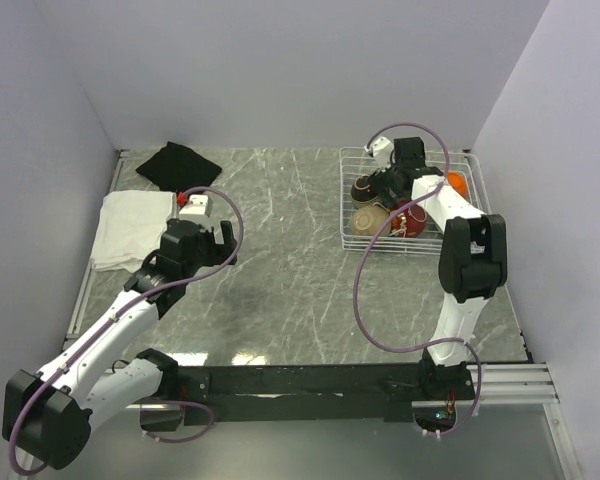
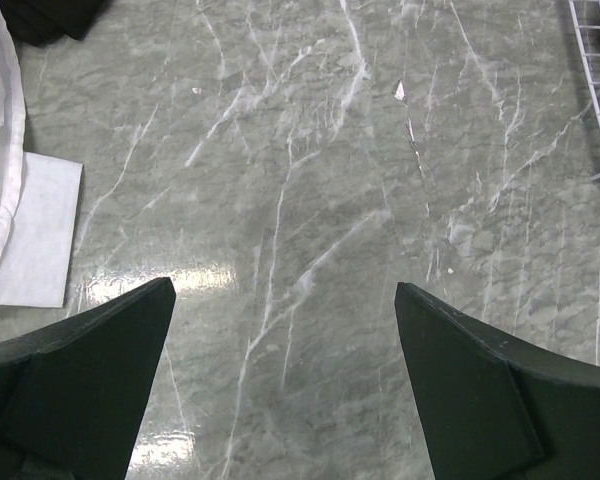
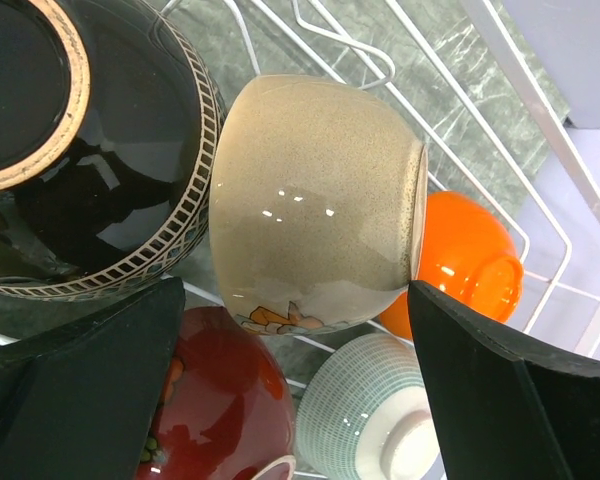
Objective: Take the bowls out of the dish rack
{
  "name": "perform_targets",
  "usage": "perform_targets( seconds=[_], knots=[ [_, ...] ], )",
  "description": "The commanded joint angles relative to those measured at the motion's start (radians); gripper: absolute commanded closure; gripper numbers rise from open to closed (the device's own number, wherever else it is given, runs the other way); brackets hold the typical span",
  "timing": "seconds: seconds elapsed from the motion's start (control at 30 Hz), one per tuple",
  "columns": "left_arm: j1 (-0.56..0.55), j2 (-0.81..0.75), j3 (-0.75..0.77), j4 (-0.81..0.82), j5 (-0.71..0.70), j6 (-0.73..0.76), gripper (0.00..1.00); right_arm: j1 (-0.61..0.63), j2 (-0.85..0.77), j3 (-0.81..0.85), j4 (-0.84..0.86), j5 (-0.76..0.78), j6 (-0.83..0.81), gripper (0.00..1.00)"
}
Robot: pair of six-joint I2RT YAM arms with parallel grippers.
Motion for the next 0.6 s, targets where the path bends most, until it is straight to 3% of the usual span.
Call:
perform_targets(
  seconds=[0.0, 0.57],
  knots=[
    [-0.004, 0.002, 0.017, 0.013, 0.01, 0.003, 0.01, 0.002, -0.057, 0.016, 0.057, 0.077, -0.058, 0.0],
    [-0.004, 0.006, 0.031, -0.021, 0.01, 0.012, 0.01, 0.003, 0.031, 0.095, 0.044, 0.052, -0.069, 0.0]
  ],
)
